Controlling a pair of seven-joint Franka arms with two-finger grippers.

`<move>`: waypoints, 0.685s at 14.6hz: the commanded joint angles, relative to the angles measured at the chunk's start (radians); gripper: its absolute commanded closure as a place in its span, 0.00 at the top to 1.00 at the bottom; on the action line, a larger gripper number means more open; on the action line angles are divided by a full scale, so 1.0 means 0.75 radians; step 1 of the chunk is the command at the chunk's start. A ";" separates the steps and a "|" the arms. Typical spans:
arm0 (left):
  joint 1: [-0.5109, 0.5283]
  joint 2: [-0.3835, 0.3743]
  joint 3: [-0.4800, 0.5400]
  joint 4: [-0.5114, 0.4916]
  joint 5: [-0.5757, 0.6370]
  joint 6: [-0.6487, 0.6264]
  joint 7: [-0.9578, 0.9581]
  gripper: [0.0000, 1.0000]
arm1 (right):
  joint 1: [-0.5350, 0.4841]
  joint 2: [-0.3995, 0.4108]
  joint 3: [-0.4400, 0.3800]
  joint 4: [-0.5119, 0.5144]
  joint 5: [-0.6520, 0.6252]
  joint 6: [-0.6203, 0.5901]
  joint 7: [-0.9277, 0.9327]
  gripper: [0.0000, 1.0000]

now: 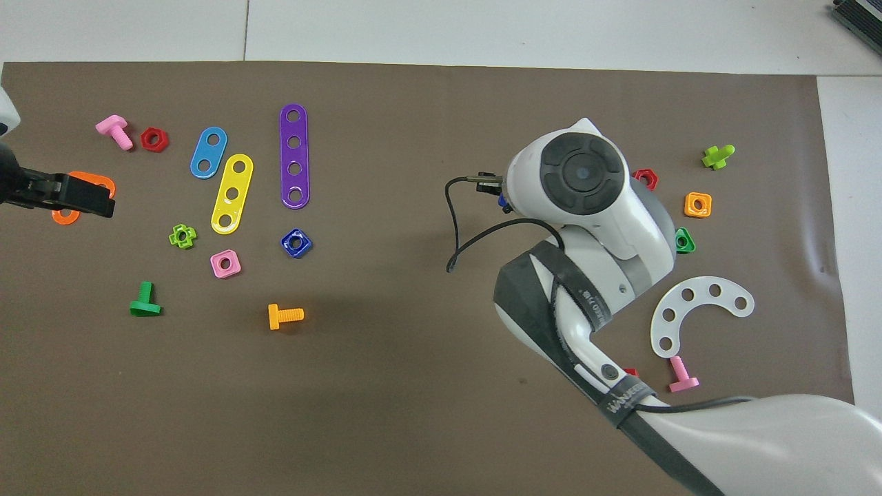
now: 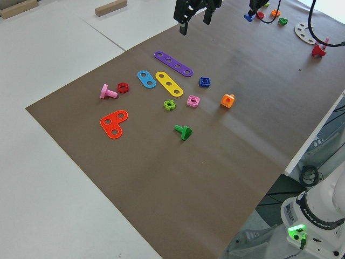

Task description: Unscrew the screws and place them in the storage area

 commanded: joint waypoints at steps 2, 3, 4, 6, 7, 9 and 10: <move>0.021 -0.042 -0.011 -0.046 0.021 0.042 0.020 1.00 | -0.013 -0.152 -0.222 -0.230 0.255 0.065 -0.348 0.00; 0.021 -0.042 -0.011 -0.046 0.021 0.042 0.020 1.00 | -0.013 -0.179 -0.288 -0.297 0.306 0.120 -0.448 0.00; 0.021 -0.042 -0.011 -0.046 0.021 0.048 0.022 1.00 | -0.013 -0.206 -0.341 -0.365 0.335 0.159 -0.536 0.00; 0.021 -0.040 -0.011 -0.046 0.021 0.048 0.022 1.00 | -0.013 -0.263 -0.423 -0.520 0.358 0.243 -0.664 0.00; 0.021 -0.042 -0.011 -0.048 0.021 0.048 0.020 1.00 | -0.013 -0.277 -0.452 -0.602 0.360 0.314 -0.707 0.00; 0.019 -0.042 -0.011 -0.052 0.021 0.046 0.018 1.00 | -0.013 -0.288 -0.464 -0.704 0.360 0.437 -0.717 0.00; 0.019 -0.044 -0.011 -0.052 0.021 0.042 0.016 1.00 | -0.013 -0.286 -0.470 -0.725 0.360 0.462 -0.717 0.00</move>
